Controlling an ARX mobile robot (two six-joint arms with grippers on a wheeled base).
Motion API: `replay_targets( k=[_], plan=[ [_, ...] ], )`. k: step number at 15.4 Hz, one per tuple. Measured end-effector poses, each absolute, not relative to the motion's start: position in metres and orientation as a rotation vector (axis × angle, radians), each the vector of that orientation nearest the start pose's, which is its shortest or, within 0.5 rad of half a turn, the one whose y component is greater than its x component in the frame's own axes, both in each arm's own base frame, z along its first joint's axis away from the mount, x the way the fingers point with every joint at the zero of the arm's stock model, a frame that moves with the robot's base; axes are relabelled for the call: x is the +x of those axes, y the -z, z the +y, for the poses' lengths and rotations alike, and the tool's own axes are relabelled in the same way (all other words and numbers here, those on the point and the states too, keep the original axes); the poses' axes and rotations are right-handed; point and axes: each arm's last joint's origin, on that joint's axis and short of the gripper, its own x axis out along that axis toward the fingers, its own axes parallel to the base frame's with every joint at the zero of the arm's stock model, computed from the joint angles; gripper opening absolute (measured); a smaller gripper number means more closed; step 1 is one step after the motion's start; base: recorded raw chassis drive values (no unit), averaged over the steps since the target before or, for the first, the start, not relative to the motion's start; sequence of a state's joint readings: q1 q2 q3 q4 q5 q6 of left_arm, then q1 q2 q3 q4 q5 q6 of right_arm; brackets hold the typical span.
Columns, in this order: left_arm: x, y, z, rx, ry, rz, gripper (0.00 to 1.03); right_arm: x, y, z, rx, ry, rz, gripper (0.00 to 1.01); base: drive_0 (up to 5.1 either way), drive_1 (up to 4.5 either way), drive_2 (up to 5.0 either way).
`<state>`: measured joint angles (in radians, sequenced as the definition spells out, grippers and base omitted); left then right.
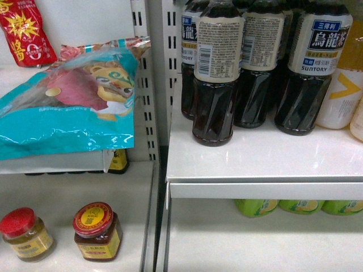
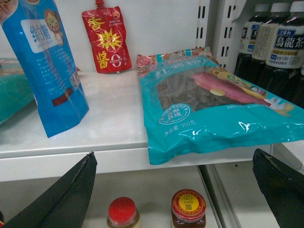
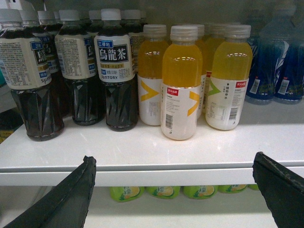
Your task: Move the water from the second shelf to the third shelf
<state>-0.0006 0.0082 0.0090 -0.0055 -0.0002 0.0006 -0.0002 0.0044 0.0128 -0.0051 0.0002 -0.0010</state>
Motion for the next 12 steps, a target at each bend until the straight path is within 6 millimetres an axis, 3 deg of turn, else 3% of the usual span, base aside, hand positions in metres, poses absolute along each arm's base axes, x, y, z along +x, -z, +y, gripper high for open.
replay_targets(
  k=[12],
  plan=[
    [0.0977, -0.1654, 0.0, 0.001, 0.0, 0.005, 0.98, 0.0972, -0.167, 0.0, -0.001, 0.0, -0.003, 0.98, 0.0, 0.0, 0.0]
  ],
)
